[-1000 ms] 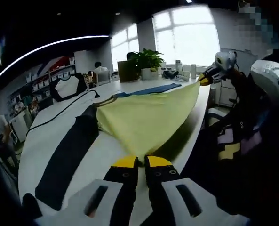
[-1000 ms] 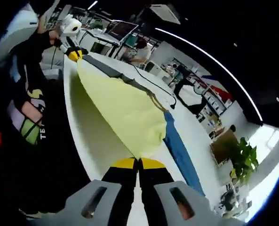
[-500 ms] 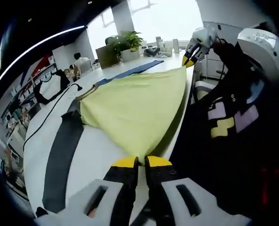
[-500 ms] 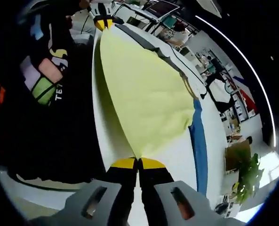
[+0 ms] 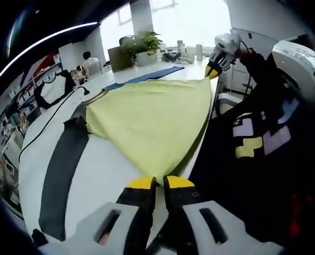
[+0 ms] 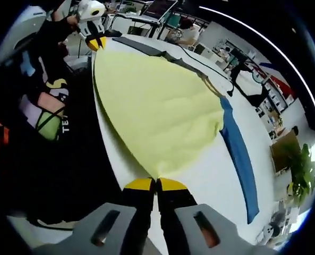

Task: Fold the garment on the visible template until the final outline fits inside the template.

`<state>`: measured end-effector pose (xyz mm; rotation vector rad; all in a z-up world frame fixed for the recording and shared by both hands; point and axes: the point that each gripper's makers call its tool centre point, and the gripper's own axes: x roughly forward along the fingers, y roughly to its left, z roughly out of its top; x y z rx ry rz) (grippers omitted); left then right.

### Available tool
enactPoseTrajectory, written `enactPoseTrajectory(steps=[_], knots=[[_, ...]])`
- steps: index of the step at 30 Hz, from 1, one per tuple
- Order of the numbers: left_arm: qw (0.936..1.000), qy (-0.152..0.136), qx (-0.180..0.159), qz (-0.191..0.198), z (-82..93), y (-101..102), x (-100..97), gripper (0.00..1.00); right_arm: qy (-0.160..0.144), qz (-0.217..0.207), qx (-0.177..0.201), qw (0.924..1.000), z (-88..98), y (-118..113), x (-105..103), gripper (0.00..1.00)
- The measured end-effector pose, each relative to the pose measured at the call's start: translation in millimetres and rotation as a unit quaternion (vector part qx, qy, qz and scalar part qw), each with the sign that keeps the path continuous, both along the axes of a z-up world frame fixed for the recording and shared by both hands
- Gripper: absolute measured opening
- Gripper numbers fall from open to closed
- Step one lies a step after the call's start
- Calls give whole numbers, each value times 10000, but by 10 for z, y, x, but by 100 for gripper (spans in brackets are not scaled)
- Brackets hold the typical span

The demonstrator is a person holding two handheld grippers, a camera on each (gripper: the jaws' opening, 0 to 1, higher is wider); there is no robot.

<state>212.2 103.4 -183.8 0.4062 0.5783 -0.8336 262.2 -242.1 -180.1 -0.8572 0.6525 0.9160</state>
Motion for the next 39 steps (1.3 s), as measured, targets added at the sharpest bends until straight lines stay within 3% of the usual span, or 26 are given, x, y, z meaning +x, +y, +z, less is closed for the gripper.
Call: enactPoseTrajectory(steps=[10, 12, 14, 18, 23, 25, 27, 31, 34, 37, 39], knots=[[9995, -41, -240, 212, 17, 82, -99, 9, 140, -373, 276, 9988, 9, -164, -73, 0], [9992, -12, -282, 271, 46, 128, -137, 9, 147, -763, 363, 9963, 38, -264, -65, 0], [9993, -39, -248, 290, 87, 177, -171, 8, -45, -852, 586, 9946, 143, -306, -37, 0], [9967, -419, -285, 627, 292, 352, -120, 8, -360, -1073, 1068, 9878, 338, -358, -8, 2], [9818, -1035, -652, 1450, 545, 661, 107, 13, -898, -1300, 1336, 9784, 520, -438, 78, 7], [9816, -1107, -460, 1489, 545, 720, 117, 16, -1001, -1366, 1479, 9744, 576, -440, 108, 8], [9793, -1238, -519, 1517, 594, 729, 141, 17, -987, -1383, 1621, 9720, 613, -422, 105, 11], [9658, -1703, -915, 1728, 822, 777, 234, 19, -1287, -1562, 2096, 9566, 784, -407, 175, 16], [9520, -2158, -989, 1933, 994, 882, 295, 31, -1456, -1708, 2390, 9447, 871, -424, 218, 18], [9477, -2121, -1032, 2150, 1027, 965, 307, 36, -1508, -1866, 2728, 9317, 939, -455, 250, 19], [9468, -2087, -1131, 2175, 1045, 977, 316, 37, -1542, -1766, 2718, 9334, 949, -450, 247, 20]])
